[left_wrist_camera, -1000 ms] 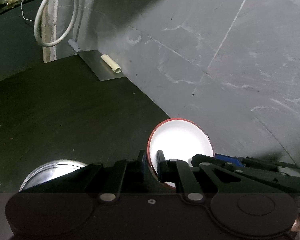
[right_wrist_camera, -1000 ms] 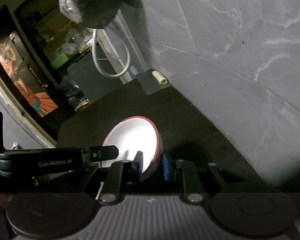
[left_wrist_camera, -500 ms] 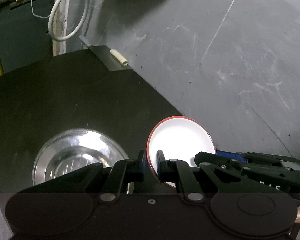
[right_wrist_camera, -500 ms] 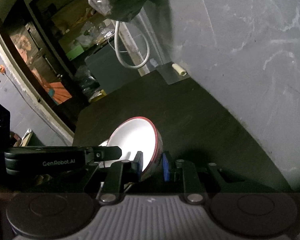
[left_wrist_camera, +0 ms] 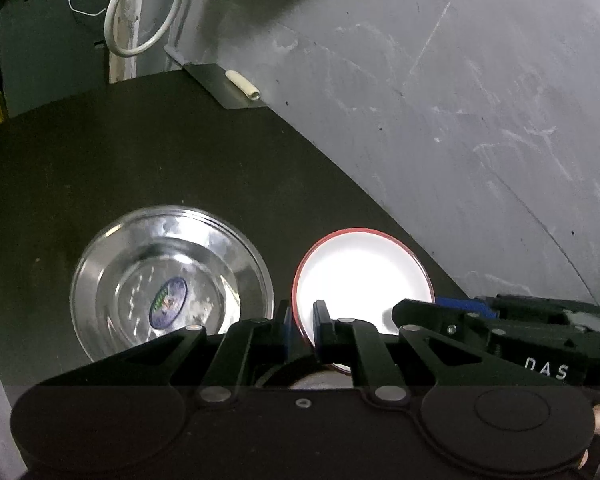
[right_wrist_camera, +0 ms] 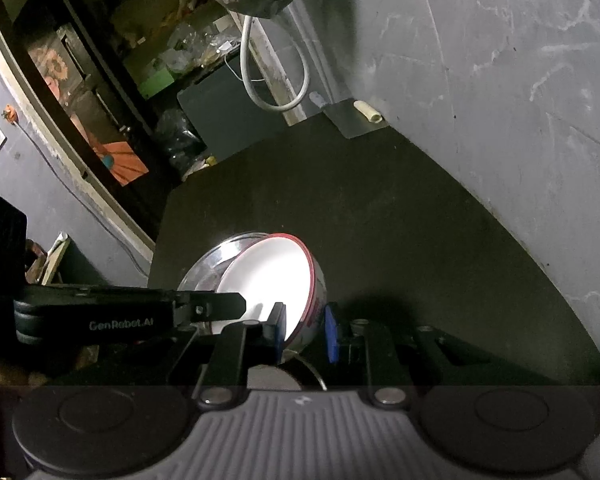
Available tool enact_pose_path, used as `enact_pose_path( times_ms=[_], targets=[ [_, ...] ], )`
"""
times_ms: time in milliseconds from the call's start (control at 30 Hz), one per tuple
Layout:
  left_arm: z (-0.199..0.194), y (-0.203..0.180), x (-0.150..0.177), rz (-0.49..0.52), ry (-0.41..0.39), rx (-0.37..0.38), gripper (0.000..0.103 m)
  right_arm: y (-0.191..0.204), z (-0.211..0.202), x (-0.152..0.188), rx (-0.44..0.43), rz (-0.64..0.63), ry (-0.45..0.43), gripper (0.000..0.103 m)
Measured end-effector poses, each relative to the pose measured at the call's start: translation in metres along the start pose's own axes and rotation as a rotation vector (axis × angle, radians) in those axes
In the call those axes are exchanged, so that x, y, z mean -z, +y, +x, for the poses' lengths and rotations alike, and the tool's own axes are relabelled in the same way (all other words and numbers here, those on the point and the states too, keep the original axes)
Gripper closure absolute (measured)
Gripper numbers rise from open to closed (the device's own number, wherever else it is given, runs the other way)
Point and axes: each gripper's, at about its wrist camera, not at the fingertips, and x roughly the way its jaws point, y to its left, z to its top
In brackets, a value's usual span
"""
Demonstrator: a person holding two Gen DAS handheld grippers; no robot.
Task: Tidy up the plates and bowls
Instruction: 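Carry the white bowl with both grippers over the steel bowl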
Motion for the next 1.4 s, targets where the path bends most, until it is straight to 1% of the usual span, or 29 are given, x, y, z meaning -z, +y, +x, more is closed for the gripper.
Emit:
enact_pose_path(
  times_ms=[100,300,467,667,900,1033,1133,1400],
  targets=[
    [-0.001,-0.001,0.006,0.010,-0.005,0.013,0.093,0.003,-0.004,0.004,0.017,-0.012,-0.002,0.080],
    [-0.001,-0.006,0.014,0.034,0.013,0.036,0.092,0.004,-0.011,0.010,0.034,0.005,-0.016,0.080],
    [-0.005,-0.008,0.021,0.051,0.033,0.043,0.091,0.003,-0.013,0.015,0.031,0.008,-0.014,0.080],
    [-0.007,-0.005,0.025,0.043,0.044,0.045,0.091,0.004,-0.013,0.017,0.024,0.003,-0.009,0.080],
    [-0.017,-0.002,0.032,0.039,0.038,0.021,0.091,0.005,-0.009,0.024,-0.013,-0.003,0.011,0.080],
    [-0.022,0.001,0.037,0.023,0.036,0.010,0.091,0.008,-0.008,0.027,-0.032,-0.012,0.029,0.078],
    [-0.024,0.001,0.042,0.013,0.042,-0.005,0.091,0.009,-0.006,0.028,-0.045,-0.016,0.033,0.078],
    [-0.025,0.005,0.050,-0.029,0.056,-0.025,0.091,0.012,-0.001,0.034,-0.070,-0.036,0.077,0.078]
  ],
)
